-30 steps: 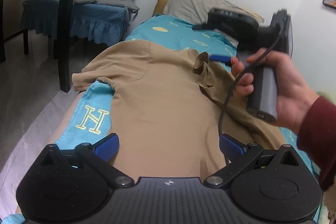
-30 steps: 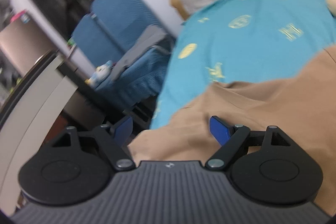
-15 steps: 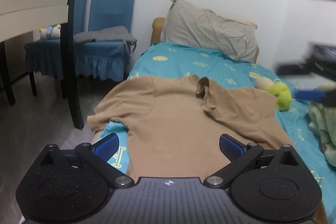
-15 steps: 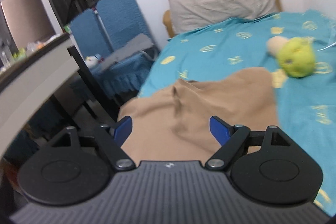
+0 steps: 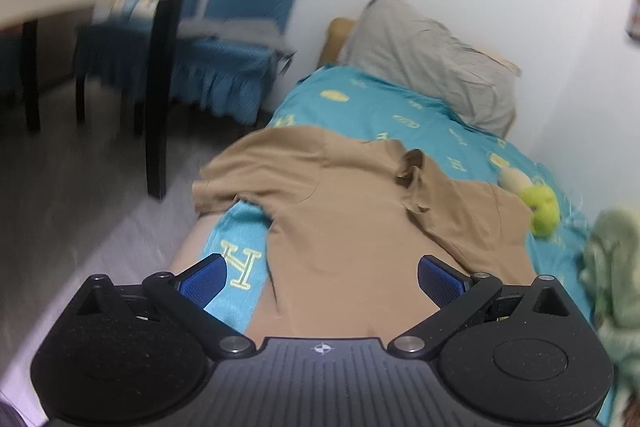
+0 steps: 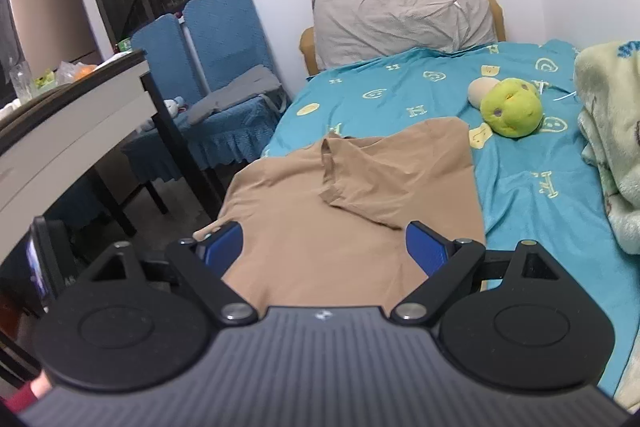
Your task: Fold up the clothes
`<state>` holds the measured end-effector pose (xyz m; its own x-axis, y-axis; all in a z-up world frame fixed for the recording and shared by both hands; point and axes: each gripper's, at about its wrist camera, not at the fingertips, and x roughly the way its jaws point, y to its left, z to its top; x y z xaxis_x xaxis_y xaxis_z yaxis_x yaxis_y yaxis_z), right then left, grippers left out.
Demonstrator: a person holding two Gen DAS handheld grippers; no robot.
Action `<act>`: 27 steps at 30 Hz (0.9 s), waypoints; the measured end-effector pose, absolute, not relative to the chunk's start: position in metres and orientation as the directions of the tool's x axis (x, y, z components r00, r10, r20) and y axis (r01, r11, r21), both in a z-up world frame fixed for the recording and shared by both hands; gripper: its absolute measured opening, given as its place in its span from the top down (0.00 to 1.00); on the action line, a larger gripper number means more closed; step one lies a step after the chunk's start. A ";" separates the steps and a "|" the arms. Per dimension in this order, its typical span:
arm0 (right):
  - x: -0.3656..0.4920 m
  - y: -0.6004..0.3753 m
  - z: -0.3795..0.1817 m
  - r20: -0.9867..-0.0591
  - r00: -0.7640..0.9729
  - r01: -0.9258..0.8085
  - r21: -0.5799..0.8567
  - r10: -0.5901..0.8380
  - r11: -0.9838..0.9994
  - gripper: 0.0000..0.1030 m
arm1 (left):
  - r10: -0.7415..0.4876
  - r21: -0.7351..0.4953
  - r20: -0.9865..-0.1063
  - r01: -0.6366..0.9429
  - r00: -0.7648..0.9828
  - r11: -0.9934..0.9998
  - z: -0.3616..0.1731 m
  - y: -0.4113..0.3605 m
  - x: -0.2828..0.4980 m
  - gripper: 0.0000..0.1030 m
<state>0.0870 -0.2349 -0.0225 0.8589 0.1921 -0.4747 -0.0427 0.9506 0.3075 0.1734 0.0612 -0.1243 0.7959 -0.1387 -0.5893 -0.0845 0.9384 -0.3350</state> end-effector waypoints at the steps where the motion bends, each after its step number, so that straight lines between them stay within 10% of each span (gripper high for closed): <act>1: 0.089 -0.237 -0.024 -0.475 0.860 -0.037 0.305 0.185 0.951 0.13 | -0.141 -0.366 -0.604 -0.116 0.784 0.923 -0.130 0.069 0.184 0.00; 12: 0.135 -0.281 -0.063 -0.552 0.812 0.113 0.467 0.189 0.877 0.13 | -0.076 -0.537 -0.691 -0.440 0.719 0.720 -0.213 0.160 0.309 0.14; 16: 0.153 -0.295 -0.077 -0.573 0.792 0.171 0.539 0.210 0.825 0.13 | -0.042 -0.501 -0.697 -0.444 0.716 0.743 -0.221 0.162 0.334 0.48; 19: 0.159 -0.302 -0.082 -0.578 0.787 0.201 0.570 0.215 0.796 0.13 | -0.019 -0.459 -0.681 -0.406 0.732 0.790 -0.216 0.157 0.342 0.91; 27: 0.151 -0.316 -0.079 -0.576 0.788 0.243 0.614 0.217 0.751 0.13 | 0.111 -0.190 -0.592 -0.273 0.798 0.943 -0.148 0.116 0.344 0.95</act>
